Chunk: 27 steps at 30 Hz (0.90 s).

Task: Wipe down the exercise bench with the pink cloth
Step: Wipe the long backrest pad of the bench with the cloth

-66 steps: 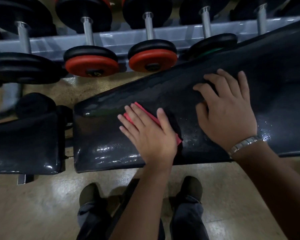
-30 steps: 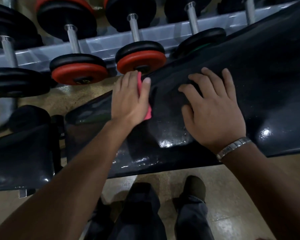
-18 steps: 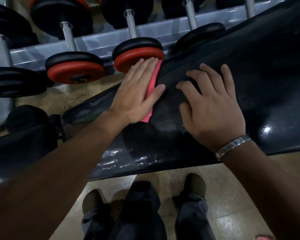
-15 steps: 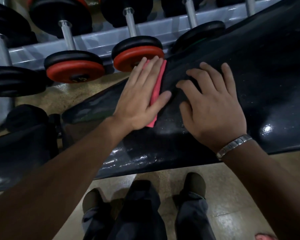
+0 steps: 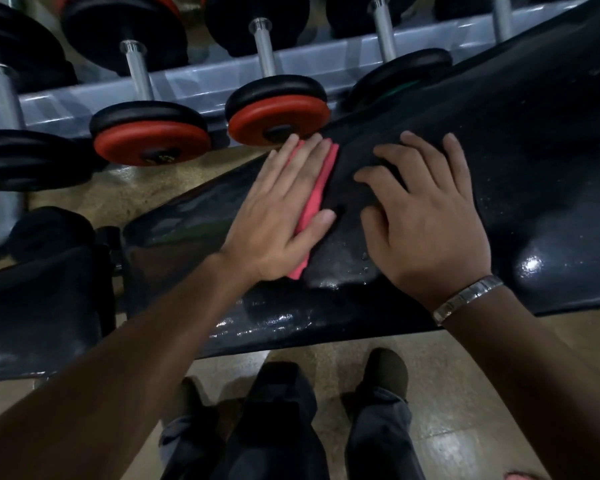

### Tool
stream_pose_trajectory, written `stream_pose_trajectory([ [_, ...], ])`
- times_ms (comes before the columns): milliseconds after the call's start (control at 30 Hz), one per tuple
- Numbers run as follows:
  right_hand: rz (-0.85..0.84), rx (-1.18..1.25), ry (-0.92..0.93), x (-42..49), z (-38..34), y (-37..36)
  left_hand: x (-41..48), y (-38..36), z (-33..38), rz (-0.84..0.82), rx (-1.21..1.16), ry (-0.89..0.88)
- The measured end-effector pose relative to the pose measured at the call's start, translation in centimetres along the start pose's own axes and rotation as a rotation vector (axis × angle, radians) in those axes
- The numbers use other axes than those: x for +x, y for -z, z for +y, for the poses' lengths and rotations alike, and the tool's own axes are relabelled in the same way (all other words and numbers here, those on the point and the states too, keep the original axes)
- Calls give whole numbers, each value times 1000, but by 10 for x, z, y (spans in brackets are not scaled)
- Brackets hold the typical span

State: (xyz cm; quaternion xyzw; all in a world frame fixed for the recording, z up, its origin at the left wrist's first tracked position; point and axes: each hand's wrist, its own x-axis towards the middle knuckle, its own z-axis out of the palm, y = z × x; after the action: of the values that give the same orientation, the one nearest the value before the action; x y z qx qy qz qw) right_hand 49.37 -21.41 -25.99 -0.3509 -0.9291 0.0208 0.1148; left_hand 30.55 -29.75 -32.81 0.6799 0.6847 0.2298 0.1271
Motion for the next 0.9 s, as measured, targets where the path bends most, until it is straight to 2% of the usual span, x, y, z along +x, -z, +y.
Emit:
stream_pose_trajectory([
  [67,24,31,-4,-1,1,-1,8,2,-9,11,-15,104],
  [167,57,79,-13,1,1,-1,30,0,10,64,-63,371],
  [200,67,113,-25,1,1,-1,31,-2,21,88,-84,389],
  [333,92,308,-78,4,6,4,-5,-10,33,74,-93,123],
  [400,82,401,-70,6,13,13,-19,-9,21,41,-55,81],
  [467,82,377,-9,8,22,25,-15,-10,20,67,-48,253],
  [533,76,234,61,14,32,35,0,-13,35,126,-100,520],
  [600,53,81,62,19,43,40,8,-18,63,188,-166,677],
  [667,34,-13,32,22,50,40,-5,-24,85,215,-189,628],
  [800,21,-59,27,22,53,34,-55,-30,75,113,-9,296],
  [833,21,-59,21,21,53,33,-59,-31,68,114,20,305],
  [900,15,-65,5,21,51,32,-53,-32,65,155,14,458],
])
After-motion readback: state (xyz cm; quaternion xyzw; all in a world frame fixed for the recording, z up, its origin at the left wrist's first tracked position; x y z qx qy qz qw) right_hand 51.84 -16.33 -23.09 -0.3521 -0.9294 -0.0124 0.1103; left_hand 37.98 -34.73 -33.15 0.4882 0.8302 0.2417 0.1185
